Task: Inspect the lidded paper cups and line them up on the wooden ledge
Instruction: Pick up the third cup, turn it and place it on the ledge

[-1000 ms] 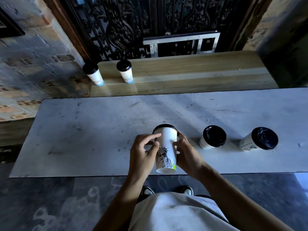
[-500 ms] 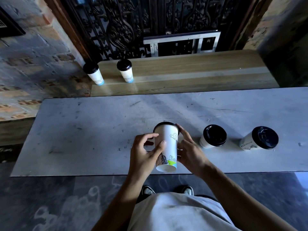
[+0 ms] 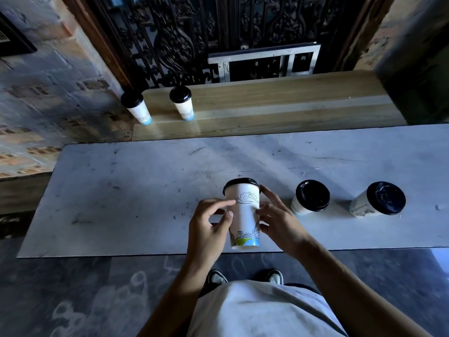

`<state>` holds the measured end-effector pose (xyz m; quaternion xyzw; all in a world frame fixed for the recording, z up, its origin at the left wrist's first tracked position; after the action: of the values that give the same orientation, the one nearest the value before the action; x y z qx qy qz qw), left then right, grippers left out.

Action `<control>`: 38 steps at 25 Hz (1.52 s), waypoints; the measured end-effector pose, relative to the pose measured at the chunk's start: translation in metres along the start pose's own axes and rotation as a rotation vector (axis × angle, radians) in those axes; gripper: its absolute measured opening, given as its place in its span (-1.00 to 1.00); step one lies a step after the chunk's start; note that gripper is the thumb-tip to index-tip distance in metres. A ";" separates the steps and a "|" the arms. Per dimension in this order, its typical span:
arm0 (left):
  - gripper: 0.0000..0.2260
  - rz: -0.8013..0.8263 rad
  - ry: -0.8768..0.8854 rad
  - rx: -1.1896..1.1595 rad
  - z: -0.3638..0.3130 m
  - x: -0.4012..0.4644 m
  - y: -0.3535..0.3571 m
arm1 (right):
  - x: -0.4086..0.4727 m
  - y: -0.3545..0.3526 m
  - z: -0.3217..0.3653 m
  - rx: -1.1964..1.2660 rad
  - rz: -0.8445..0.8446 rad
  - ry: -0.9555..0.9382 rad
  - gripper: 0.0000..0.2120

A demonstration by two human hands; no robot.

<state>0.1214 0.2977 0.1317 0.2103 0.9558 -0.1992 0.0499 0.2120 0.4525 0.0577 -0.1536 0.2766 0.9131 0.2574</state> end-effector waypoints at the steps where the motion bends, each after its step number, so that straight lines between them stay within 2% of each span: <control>1: -0.75 -0.002 0.001 -0.002 0.000 0.000 0.000 | 0.001 -0.001 0.000 0.006 -0.002 -0.003 -0.34; 10: -0.68 -0.021 -0.082 -0.097 0.013 -0.003 0.002 | -0.001 -0.001 0.000 0.076 0.017 -0.038 -0.46; 15: -0.90 -0.025 -0.150 -0.163 0.021 -0.003 0.000 | -0.004 0.002 0.004 0.080 0.033 -0.037 -0.39; 24: -0.86 -0.080 -0.178 -0.116 0.029 0.000 -0.008 | -0.006 0.003 0.009 0.071 0.051 -0.116 -0.41; 29: -0.73 -0.058 -0.162 -0.097 0.026 0.002 -0.008 | -0.002 -0.004 0.000 0.154 0.035 -0.070 -0.40; 32: -0.86 -0.061 -0.203 -0.134 0.028 0.002 -0.007 | -0.003 -0.005 -0.004 0.156 0.061 -0.041 -0.35; 38: -0.89 -0.047 -0.231 -0.131 0.029 0.000 -0.005 | -0.008 0.007 -0.011 0.146 0.160 0.056 -0.34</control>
<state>0.1194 0.2815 0.1069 0.1597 0.9593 -0.1606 0.1684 0.2160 0.4380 0.0550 -0.1375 0.3608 0.9034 0.1864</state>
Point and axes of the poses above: each hand's wrist, its own x-axis towards the middle knuckle, its own y-axis out of the palm, z = x × y, the point moved 9 cm from there along x, towards the middle knuckle, and after that the axes turned 9 degrees about -y, right-handed, at the moved point
